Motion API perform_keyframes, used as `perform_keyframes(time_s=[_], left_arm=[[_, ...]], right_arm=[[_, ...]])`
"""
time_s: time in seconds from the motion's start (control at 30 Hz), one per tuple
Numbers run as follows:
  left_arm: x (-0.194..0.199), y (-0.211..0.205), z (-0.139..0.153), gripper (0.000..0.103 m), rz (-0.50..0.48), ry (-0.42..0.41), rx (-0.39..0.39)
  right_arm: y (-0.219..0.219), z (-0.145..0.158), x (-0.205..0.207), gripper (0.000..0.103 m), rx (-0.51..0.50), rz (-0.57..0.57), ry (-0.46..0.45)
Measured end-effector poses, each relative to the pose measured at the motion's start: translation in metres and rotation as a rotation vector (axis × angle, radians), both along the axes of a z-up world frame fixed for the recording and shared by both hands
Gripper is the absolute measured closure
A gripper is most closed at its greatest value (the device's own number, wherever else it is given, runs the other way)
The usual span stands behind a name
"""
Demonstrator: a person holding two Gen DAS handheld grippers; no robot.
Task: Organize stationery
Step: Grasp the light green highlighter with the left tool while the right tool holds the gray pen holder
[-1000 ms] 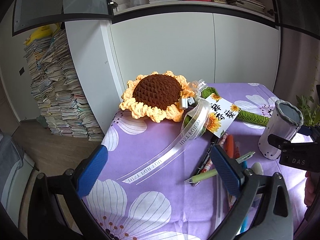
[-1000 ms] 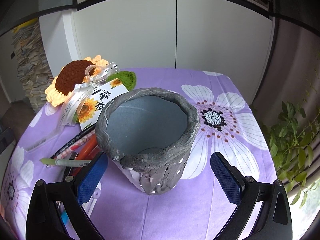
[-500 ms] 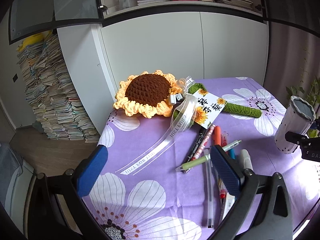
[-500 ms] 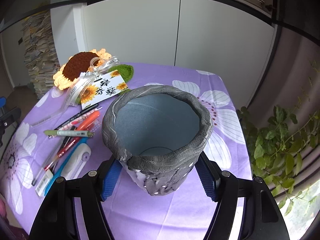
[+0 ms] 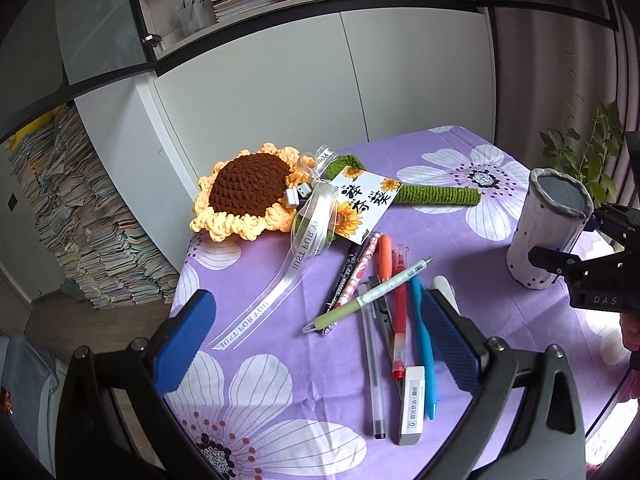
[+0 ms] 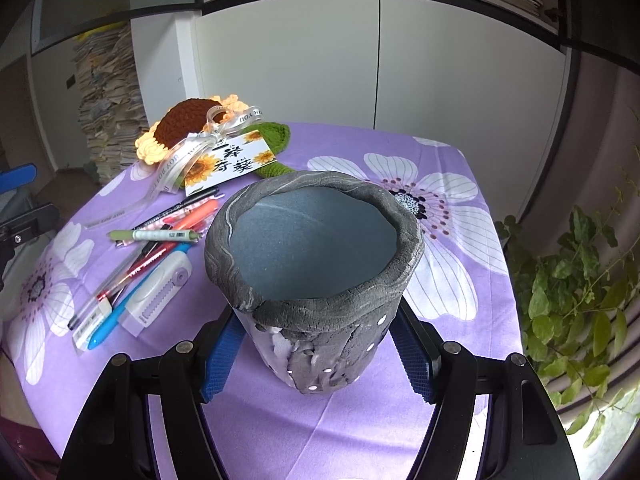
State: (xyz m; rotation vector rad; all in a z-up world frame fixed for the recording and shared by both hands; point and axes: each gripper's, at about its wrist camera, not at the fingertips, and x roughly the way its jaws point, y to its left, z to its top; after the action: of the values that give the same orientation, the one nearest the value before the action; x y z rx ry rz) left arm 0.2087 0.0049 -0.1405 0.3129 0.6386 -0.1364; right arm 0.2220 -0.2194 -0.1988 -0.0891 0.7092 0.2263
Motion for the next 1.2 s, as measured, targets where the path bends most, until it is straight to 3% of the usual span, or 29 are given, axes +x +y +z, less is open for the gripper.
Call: perform_keyframes(time_s=[0.13,0.23,0.3,0.43,0.53,0.7,0.9,0.93,0.97,1.2], left_arm=[[0.016,-0.015,-0.012,0.004,-0.076,0.044,0.06],[0.033,-0.023,-0.021,0.021,-0.135,0.109,0.076],[0.045,-0.027,-0.027,0.027,-0.167,0.152,0.062],[0.063,-0.034,-0.037,0.034,-0.223,0.214,0.061],[0.07,-0.044,-0.045,0.037,-0.272,0.243,0.117],[0.088,-0.05,-0.06,0.066,-0.307,0.328,0.195],[0.099,-0.056,-0.07,0.069,-0.334,0.391,0.197],[0.1,-0.057,-0.07,0.073,-0.331,0.4,0.188],[0.101,-0.057,-0.07,0.084,-0.328,0.413,0.177],[0.092,-0.056,-0.051,0.095,-0.297,0.386,0.138]], right_arm=[[-0.003,-0.007,-0.003,0.031,0.021,0.016,-0.014],[-0.004,-0.014,0.003,0.031,0.038,0.012,0.039],[-0.006,-0.014,0.004,0.031,0.055,0.015,0.045],[-0.008,-0.016,0.004,0.031,0.079,0.014,0.056],[-0.007,-0.016,0.004,0.031,0.073,0.007,0.054],[-0.009,-0.017,0.004,0.031,0.082,0.003,0.057],[-0.013,-0.018,0.006,0.031,0.099,-0.017,0.065],[-0.014,-0.018,0.006,0.031,0.1,-0.02,0.066],[-0.013,-0.018,0.006,0.031,0.101,-0.022,0.067],[-0.012,-0.018,0.006,0.031,0.092,-0.028,0.069]])
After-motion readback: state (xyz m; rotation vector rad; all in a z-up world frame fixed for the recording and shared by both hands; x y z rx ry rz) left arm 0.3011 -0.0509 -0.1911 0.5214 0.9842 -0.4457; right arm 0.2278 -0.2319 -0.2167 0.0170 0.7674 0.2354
